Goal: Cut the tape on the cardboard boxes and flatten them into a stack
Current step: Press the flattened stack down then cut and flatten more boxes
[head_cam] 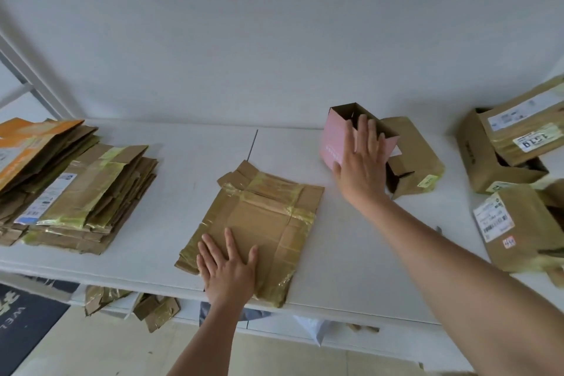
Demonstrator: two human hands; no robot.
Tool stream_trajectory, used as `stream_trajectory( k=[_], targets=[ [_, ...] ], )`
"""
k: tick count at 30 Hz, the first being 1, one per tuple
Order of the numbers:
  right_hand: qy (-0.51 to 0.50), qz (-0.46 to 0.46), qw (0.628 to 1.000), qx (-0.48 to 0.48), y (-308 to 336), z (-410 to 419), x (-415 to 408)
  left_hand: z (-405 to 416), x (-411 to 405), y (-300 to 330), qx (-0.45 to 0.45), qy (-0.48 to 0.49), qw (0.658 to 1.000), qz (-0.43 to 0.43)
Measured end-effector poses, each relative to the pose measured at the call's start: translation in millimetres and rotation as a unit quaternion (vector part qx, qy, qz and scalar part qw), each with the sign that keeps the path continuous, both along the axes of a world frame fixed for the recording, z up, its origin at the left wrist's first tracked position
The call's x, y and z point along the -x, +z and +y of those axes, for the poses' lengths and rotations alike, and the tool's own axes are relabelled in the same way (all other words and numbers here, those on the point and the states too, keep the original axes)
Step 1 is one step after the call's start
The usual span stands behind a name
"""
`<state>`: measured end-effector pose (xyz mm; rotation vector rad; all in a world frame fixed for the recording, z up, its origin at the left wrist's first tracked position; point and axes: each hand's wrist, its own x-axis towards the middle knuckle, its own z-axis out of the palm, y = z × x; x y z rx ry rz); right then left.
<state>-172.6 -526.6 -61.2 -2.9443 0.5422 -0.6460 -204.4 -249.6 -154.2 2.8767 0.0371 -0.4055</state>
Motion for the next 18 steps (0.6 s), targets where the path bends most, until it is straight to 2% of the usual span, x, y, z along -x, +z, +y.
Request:
stream_trajectory(
  k=[3, 6, 8, 10, 12, 13, 15, 16, 18],
  targets=[
    [-0.070, 0.075, 0.995, -0.018, 2.6, -24.3, 3.7, 5.8, -10.1, 1.4, 0.017, -0.023, 0.999, 0.036],
    [-0.043, 0.070, 0.997, 0.002, 4.9, -22.6, 17.1, 16.1, -17.3, 10.8, 0.047, -0.039, 0.996, 0.070],
    [-0.035, 0.040, 0.998, -0.014, 7.4, -20.6, 24.9, 19.9, -19.0, 19.8, 0.084, -0.043, 0.993, 0.070],
    [-0.028, -0.068, 0.996, -0.051, 10.9, -20.9, 37.0, 20.4, -11.7, 31.7, 0.114, -0.063, 0.991, 0.026],
    [0.000, -0.170, 0.978, -0.122, 17.2, -15.9, 57.4, 17.5, 2.4, 43.6, 0.149, -0.081, 0.985, -0.020],
    [0.015, -0.207, 0.960, -0.189, 21.2, -12.5, 68.7, 13.1, 9.2, 48.9, 0.173, -0.089, 0.980, -0.039],
    [0.017, -0.209, 0.903, -0.375, 29.1, -3.2, 92.8, -0.5, 22.7, 60.7, 0.237, -0.104, 0.964, -0.065],
    [0.006, -0.197, 0.855, -0.480, 30.0, 2.3, 103.7, -9.7, 27.5, 67.9, 0.273, -0.105, 0.954, -0.067],
    [-0.019, -0.174, 0.720, -0.672, 24.5, 12.4, 123.3, -29.3, 34.0, 85.9, 0.370, -0.068, 0.927, -0.011]
  ],
)
